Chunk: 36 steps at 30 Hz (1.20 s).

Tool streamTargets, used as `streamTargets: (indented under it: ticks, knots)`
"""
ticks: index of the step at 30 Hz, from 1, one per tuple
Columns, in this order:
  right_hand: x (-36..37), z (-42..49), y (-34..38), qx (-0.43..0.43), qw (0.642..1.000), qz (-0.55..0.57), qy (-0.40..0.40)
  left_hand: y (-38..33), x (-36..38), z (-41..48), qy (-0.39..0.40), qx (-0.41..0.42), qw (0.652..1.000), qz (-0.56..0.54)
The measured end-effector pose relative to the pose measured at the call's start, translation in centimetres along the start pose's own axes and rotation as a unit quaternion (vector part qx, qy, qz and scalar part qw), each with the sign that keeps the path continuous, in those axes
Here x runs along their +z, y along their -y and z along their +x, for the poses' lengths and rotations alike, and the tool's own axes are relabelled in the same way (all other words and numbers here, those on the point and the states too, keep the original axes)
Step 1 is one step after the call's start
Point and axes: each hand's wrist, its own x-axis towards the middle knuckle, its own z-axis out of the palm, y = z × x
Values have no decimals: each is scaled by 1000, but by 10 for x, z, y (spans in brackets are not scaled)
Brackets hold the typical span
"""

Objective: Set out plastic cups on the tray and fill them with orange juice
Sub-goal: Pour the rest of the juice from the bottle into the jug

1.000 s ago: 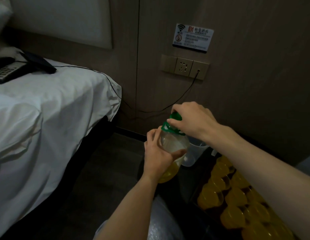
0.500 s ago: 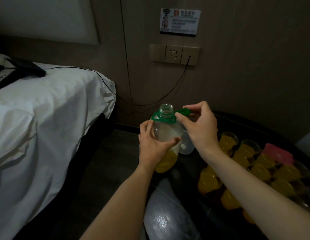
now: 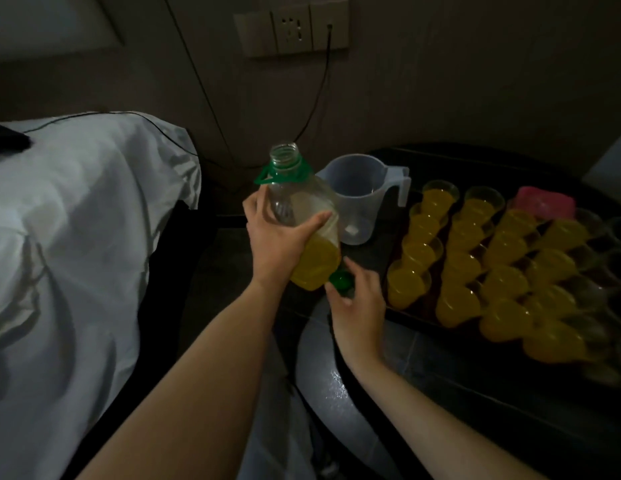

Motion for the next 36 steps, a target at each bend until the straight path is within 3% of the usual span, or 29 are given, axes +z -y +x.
streamTargets:
  ticks: [7, 12, 22, 30, 33, 36]
  knots:
    - [7, -7, -44, 26, 969, -225, 100, 0, 0, 0, 6, -4, 1000, 9]
    - [9, -11, -49, 36, 953, -270, 130, 1, 0, 0, 8, -5, 1000, 15]
    - [-1, -8, -19, 17, 970, -204, 133, 1, 1, -2, 6, 2, 1000, 0]
    - [-20, 37, 57, -55, 992, -107, 33, -6, 1, -6, 8, -4, 1000, -10]
    - [-22, 64, 99, -115, 992, -48, -14, -8, -1, -6, 3, -9, 1000, -25]
    - [-15, 85, 138, -225, 969, -101, 19, -8, 0, -6, 1, -35, 998, -56]
